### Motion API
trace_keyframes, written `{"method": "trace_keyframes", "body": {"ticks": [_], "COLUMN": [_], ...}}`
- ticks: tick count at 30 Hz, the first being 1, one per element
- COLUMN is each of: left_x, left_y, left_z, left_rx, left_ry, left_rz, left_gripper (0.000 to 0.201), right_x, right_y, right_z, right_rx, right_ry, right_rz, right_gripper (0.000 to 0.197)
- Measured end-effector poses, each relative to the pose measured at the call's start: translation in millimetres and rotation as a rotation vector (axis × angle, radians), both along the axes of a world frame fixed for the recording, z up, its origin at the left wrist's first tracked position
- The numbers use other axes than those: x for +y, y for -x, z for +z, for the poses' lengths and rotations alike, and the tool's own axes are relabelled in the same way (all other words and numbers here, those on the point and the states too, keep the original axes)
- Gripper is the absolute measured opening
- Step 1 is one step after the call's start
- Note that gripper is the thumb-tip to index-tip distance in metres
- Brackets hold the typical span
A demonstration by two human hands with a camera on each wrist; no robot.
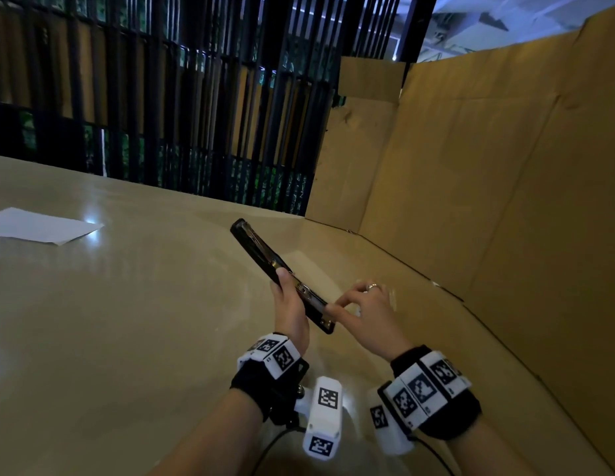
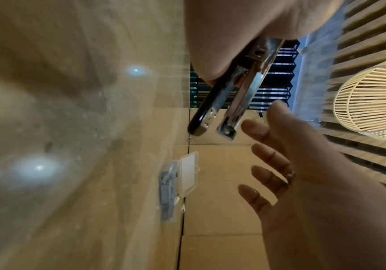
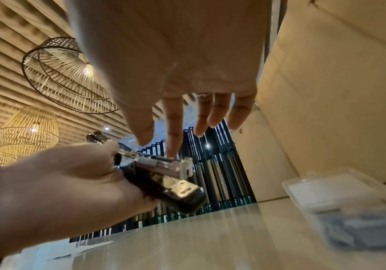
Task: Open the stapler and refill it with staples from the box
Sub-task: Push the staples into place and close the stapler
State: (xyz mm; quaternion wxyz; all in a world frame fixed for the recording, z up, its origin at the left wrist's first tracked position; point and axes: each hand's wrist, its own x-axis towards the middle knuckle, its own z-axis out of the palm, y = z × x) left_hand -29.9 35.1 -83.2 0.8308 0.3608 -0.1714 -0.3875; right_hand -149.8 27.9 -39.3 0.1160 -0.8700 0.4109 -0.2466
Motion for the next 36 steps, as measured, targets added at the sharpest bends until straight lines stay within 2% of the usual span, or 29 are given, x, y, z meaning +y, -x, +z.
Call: {"method": "trace_keyframes", "body": {"ticks": [5,10,12,15,16,20,22,25,28,31,33,35,36], "left_x": [2,10,15,22,23,23,25,24,22,25,26,25,21], "left_y": [2,3,4,7,7,10,12,12,9,9,8,5,2], "left_z": [-4,0,3,8,9,8,11,9,7,9,9,10,11], "left_rx": [-0.133,-0.342,-0.422,-0.533,-0.554,-0.595,-0.612,-0.631,-0.629,-0.672,-0.635,-0.565,-0.503], "left_ry": [-0.024,-0.051,-0.012,0.032,0.044,0.086,0.108,0.098,0.088,0.076,0.056,0.028,0.007], "left_rz": [0.042,0.091,0.103,0.113,0.112,0.125,0.131,0.129,0.129,0.129,0.116,0.078,0.047], "left_gripper": [0.063,0.059,0.052,0.027,0.024,0.030,0.020,0.027,0.024,0.022,0.018,0.016,0.025], "right_x": [8,8,10,8,8,6,5,5,7,7,9,9,8], "right_y": [-14,-26,-28,-26,-25,-24,-25,-28,-31,-29,-24,-18,-15], "right_z": [-1,8,10,10,11,12,12,11,13,17,20,22,22], "right_rx": [-0.059,-0.186,-0.249,-0.282,-0.285,-0.294,-0.307,-0.303,-0.316,-0.339,-0.339,-0.367,-0.378], "right_ry": [-0.141,-0.315,-0.435,-0.571,-0.596,-0.655,-0.673,-0.680,-0.677,-0.701,-0.702,-0.562,-0.428], "right_rz": [-0.092,-0.148,-0.179,-0.186,-0.184,-0.186,-0.193,-0.199,-0.204,-0.188,-0.147,-0.091,-0.053], "right_gripper": [0.045,0.046,0.049,0.056,0.058,0.051,0.049,0.052,0.057,0.047,0.038,0.036,0.032]}}
